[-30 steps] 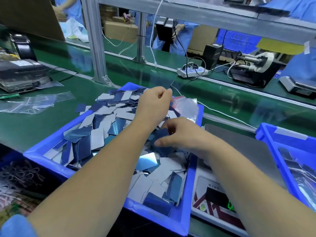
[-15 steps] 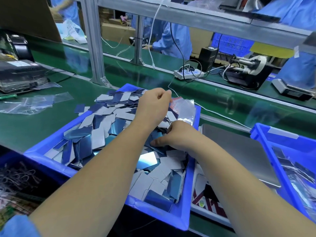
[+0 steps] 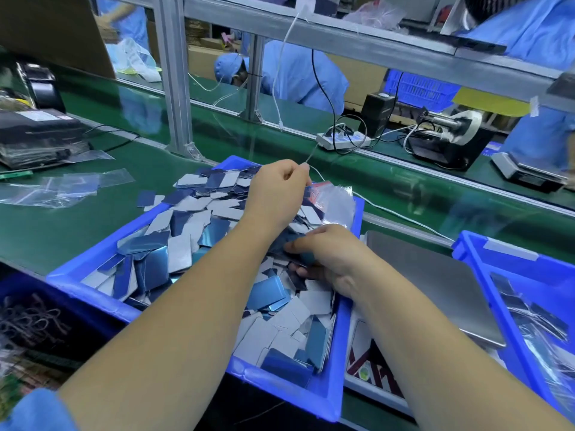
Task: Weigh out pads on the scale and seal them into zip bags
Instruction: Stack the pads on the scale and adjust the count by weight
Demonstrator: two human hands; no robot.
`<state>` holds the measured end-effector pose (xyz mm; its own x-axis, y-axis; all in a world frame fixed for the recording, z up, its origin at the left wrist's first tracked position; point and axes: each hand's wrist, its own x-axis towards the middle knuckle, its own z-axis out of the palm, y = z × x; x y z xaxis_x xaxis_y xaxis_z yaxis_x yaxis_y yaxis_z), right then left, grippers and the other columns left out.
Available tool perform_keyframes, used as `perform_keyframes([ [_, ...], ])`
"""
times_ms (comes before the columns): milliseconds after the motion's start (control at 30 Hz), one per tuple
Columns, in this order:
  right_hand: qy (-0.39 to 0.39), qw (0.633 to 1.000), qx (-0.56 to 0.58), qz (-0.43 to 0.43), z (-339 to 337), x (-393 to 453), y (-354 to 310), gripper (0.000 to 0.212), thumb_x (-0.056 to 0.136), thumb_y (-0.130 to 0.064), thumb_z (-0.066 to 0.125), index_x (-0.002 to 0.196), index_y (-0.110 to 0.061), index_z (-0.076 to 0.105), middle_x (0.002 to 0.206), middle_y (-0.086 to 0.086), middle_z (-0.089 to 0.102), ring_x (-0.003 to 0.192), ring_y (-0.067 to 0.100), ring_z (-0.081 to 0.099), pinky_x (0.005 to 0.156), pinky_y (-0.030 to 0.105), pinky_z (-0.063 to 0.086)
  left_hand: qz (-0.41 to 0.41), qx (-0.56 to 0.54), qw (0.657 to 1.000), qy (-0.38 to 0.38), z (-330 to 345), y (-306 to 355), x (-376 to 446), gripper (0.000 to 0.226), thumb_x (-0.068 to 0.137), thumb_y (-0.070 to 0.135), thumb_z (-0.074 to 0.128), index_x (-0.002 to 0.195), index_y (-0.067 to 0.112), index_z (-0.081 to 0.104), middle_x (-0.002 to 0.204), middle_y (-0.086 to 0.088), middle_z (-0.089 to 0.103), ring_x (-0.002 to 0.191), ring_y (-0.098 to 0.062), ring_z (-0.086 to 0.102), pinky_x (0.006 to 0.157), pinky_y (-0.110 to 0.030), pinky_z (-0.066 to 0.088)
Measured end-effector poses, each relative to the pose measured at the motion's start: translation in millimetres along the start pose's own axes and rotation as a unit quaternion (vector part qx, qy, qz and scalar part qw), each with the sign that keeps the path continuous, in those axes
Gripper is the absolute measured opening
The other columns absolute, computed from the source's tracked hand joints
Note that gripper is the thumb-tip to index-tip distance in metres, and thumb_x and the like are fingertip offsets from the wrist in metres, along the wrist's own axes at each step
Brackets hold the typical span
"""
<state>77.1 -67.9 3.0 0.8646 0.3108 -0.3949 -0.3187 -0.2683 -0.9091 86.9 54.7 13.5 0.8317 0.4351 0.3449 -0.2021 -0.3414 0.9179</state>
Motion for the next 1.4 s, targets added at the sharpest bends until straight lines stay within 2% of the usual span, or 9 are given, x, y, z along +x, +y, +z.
perform_keyframes([
  [133,0.022,1.0,-0.019,-0.011,1.2,-1.1,2.5,0.029,0.077,0.006,0.075,0.08,-0.01,0.051,0.067,0.012,0.063,0.046,0.024,0.063,0.043,0.023,0.051,-0.005,-0.012,1.0,0.003,-0.4,-0.3,0.6,0.035,0.096,0.03,0.054,0.064,0.019,0.062,0.04,0.012,0.039,0.043,-0.004,0.037,0.046,-0.018,0.03],
  [267,0.044,0.997,-0.047,-0.04,-4.1,-4.4,-6.0,0.036,0.077,0.005,0.074,0.109,-0.003,0.059,0.087,0.017,0.067,0.044,0.021,0.062,0.048,0.024,0.049,0.0,-0.025,1.0,0.002,-1.5,1.5,-2.7,0.035,0.098,0.026,0.054,0.067,0.015,0.062,0.037,0.014,0.04,0.04,-0.002,0.04,0.05,-0.022,0.034],
  [467,0.053,0.985,-0.117,-0.112,-27.0,-12.5,-28.6,0.023,0.077,0.004,0.074,0.091,-0.008,0.06,0.067,0.011,0.062,0.04,0.014,0.057,0.039,0.019,0.038,-0.004,-0.034,0.999,0.016,-2.9,-2.6,-0.2,0.035,0.098,0.031,0.053,0.066,0.019,0.061,0.04,0.013,0.038,0.041,-0.004,0.035,0.043,-0.016,0.028],
  [667,0.056,0.989,-0.09,-0.106,-50.7,-9.4,-19.3,0.027,0.079,-0.001,0.075,0.102,-0.012,0.068,0.07,0.008,0.067,0.049,0.015,0.061,0.051,0.027,0.047,-0.082,0.017,0.99,-0.114,-0.6,-0.2,-4.7,0.029,0.078,0.046,0.045,0.082,0.032,0.069,0.073,0.018,0.064,0.076,-0.01,0.059,0.071,-0.033,0.049],
  [800,0.051,0.992,-0.042,-0.112,-59.2,-7.4,-10.5,0.029,0.08,0.001,0.074,0.106,-0.008,0.069,0.074,0.009,0.068,0.05,0.018,0.058,0.044,0.022,0.043,-0.07,0.062,0.977,-0.19,1.1,3.6,-10.8,0.034,0.076,0.038,0.042,0.084,0.034,0.074,0.097,0.012,0.071,0.098,-0.015,0.064,0.091,-0.044,0.055],
  [1000,0.062,0.984,-0.044,-0.159,-80.4,-14.8,-14.6,0.018,0.081,0.002,0.072,0.092,-0.012,0.07,0.066,-0.001,0.068,0.046,0.015,0.056,0.041,0.021,0.041,-0.032,0.081,0.961,-0.264,2.2,4.8,-16.8,0.036,0.069,0.027,0.05,0.094,0.045,0.068,0.092,0.009,0.075,0.093,-0.019,0.069,0.09,-0.046,0.056],
  [1100,0.062,0.984,-0.037,-0.163,-91.5,-19.3,-14.8,0.019,0.082,0.005,0.071,0.094,-0.01,0.069,0.068,0.001,0.066,0.045,0.015,0.054,0.041,0.021,0.042,-0.004,0.082,0.95,-0.3,2.2,2.6,-18.8,0.046,0.067,0.024,0.05,0.101,0.052,0.064,0.09,0.011,0.074,0.087,-0.012,0.069,0.086,-0.036,0.057],
  [1233,0.048,0.982,-0.051,-0.177,-108.0,-28.6,-12.4,0.024,0.083,0.007,0.071,0.097,-0.013,0.07,0.07,0.003,0.067,0.047,0.016,0.054,0.043,0.022,0.045,-0.013,0.01,0.951,-0.309,7.2,7.7,-24.2,0.036,0.082,0.019,0.054,0.106,0.039,0.072,0.094,0.009,0.077,0.092,-0.008,0.071,0.08,-0.023,0.054],
  [1400,0.007,0.974,-0.128,-0.187,-141.0,-40.3,-12.3,0.028,0.079,0.004,0.077,0.096,-0.017,0.07,0.078,0.003,0.07,0.056,0.017,0.063,0.049,0.024,0.05,-0.018,-0.002,0.951,-0.309,39.3,30.5,-32.1,0.019,0.094,0.01,0.065,0.089,0.027,0.072,0.07,0.01,0.074,0.063,-0.001,0.067,0.068,-0.02,0.056],
])
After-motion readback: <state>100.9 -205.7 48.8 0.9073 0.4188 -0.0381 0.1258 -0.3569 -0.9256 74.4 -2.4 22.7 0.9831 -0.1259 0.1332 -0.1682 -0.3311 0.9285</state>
